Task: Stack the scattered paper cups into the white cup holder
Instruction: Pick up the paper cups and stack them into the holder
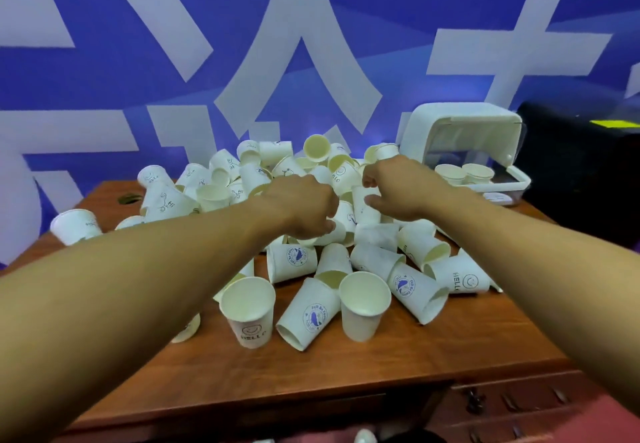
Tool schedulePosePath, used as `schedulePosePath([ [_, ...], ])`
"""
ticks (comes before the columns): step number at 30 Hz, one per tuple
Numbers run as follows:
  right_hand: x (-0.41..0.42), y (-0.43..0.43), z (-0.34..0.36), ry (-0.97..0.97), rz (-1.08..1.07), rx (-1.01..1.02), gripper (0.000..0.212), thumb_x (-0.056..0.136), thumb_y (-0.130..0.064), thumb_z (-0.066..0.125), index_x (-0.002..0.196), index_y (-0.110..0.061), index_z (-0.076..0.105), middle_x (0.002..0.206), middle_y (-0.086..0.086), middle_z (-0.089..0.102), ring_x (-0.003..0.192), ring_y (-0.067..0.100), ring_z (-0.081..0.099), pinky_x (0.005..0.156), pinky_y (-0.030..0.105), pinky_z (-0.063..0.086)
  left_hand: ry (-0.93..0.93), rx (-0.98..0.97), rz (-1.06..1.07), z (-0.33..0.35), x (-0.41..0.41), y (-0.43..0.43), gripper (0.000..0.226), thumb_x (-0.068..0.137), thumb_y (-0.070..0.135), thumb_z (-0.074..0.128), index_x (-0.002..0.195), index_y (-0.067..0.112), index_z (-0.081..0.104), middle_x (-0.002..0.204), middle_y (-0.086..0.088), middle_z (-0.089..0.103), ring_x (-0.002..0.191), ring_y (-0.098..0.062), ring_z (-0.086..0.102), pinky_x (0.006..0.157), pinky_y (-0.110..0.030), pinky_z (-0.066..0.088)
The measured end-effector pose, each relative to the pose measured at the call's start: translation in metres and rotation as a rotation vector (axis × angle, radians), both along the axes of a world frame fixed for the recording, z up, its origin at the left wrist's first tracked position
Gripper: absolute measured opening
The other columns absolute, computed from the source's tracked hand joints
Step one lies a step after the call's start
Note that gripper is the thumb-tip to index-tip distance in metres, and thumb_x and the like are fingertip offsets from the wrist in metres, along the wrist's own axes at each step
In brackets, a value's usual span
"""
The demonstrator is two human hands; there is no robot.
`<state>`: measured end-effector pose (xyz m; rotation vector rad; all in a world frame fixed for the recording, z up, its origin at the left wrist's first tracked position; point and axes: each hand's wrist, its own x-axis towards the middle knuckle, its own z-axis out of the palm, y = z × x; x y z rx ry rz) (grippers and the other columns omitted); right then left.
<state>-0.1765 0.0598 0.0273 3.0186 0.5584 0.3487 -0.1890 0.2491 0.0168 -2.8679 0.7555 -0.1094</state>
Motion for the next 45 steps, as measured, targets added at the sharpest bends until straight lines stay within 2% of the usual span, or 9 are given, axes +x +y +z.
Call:
schedulePosePath([
  [3, 0.001, -0.001, 0.002, -0.008, -0.025, 0.007, 0.033, 0.089, -0.033, 0.059, 0.118, -0.019, 0.06, 0.111, 0.004, 0.065, 0.093, 0.023, 0.059, 0.076, 0.033, 0.052, 0.006, -0.017, 0.047, -0.004, -0.006, 0.0, 0.031, 0.091, 0.05, 0.052, 0.113, 0.031, 0.065, 0.105, -0.001, 0.065, 0.098, -0.022, 0.06, 0.068, -0.033, 0.047],
  [12, 0.025, -0.002, -0.01, 0.015, -0.157, 0.02, 0.023, 0.088, -0.022, 0.06, 0.11, -0.015, 0.065, 0.106, 0.008, 0.065, 0.09, 0.026, 0.061, 0.072, 0.032, 0.05, 0.286, -0.123, 0.094, -0.019, 0.011, 0.004, 0.037, 0.093, 0.048, 0.052, 0.124, 0.031, 0.063, 0.122, 0.004, 0.062, 0.107, -0.022, 0.055, 0.09, -0.039, 0.05],
  [19, 0.061, -0.006, -0.032, 0.124, -0.164, 0.084, 0.022, 0.084, -0.029, 0.065, 0.104, -0.02, 0.069, 0.106, 0.004, 0.063, 0.094, 0.024, 0.058, 0.086, 0.043, 0.053, 0.29, -0.347, 0.109, -0.035, 0.037, 0.006, 0.033, 0.087, 0.048, 0.062, 0.112, 0.028, 0.072, 0.11, 0.004, 0.069, 0.097, -0.017, 0.061, 0.084, -0.039, 0.056],
  [23, 0.079, -0.007, -0.046, 0.145, -0.17, 0.116, 0.018, 0.083, -0.032, 0.067, 0.099, -0.026, 0.067, 0.101, -0.002, 0.062, 0.093, 0.02, 0.055, 0.089, 0.042, 0.046, 0.17, -0.469, 0.131, -0.044, 0.045, 0.007, 0.029, 0.083, 0.045, 0.069, 0.109, 0.033, 0.07, 0.109, 0.007, 0.068, 0.096, -0.015, 0.061, 0.081, -0.037, 0.056],
  [29, 0.092, -0.004, -0.058, 0.075, -0.171, 0.159, 0.016, 0.083, -0.017, 0.065, 0.093, -0.029, 0.065, 0.095, -0.005, 0.059, 0.094, 0.019, 0.049, 0.094, 0.04, 0.034, -0.045, -0.504, 0.102, -0.046, 0.051, 0.002, 0.008, 0.088, 0.028, 0.065, 0.092, 0.034, 0.065, 0.098, 0.007, 0.068, 0.089, -0.019, 0.061, 0.066, -0.031, 0.051],
  [32, 0.091, -0.003, -0.057, 0.042, -0.161, 0.188, 0.015, 0.083, -0.015, 0.061, 0.08, -0.03, 0.061, 0.085, -0.006, 0.058, 0.088, 0.02, 0.049, 0.09, 0.039, 0.036, -0.093, -0.499, 0.079, -0.046, 0.055, -0.004, 0.009, 0.091, 0.024, 0.06, 0.094, 0.033, 0.061, 0.1, 0.004, 0.066, 0.088, -0.021, 0.059, 0.064, -0.029, 0.046],
  [35, 0.086, -0.005, -0.052, 0.009, -0.134, 0.247, 0.018, 0.079, -0.013, 0.06, 0.072, -0.028, 0.056, 0.074, -0.01, 0.053, 0.083, 0.023, 0.053, 0.084, 0.036, 0.038, -0.14, -0.494, 0.075, -0.045, 0.06, -0.01, 0.016, 0.093, 0.028, 0.059, 0.107, 0.033, 0.053, 0.104, 0.003, 0.066, 0.088, -0.022, 0.059, 0.069, -0.036, 0.053],
  [39, 0.078, -0.012, -0.041, -0.104, -0.114, 0.314, 0.012, 0.082, -0.015, 0.063, 0.086, -0.027, 0.062, 0.081, -0.006, 0.061, 0.083, 0.021, 0.055, 0.088, 0.039, 0.041, -0.221, -0.502, 0.062, -0.036, 0.064, -0.027, 0.027, 0.094, 0.035, 0.06, 0.12, 0.033, 0.054, 0.108, 0.004, 0.068, 0.091, -0.021, 0.062, 0.072, -0.036, 0.055],
  [45, 0.08, -0.052, -0.025, -0.363, -0.119, 0.315, 0.019, 0.088, -0.031, 0.064, 0.106, -0.028, 0.061, 0.096, 0.002, 0.066, 0.093, 0.028, 0.055, 0.082, 0.034, 0.039, -0.325, -0.537, -0.007, -0.007, 0.071, -0.059, 0.018, 0.096, 0.034, 0.056, 0.111, 0.034, 0.067, 0.101, 0.006, 0.068, 0.091, -0.021, 0.06, 0.069, -0.036, 0.052],
])
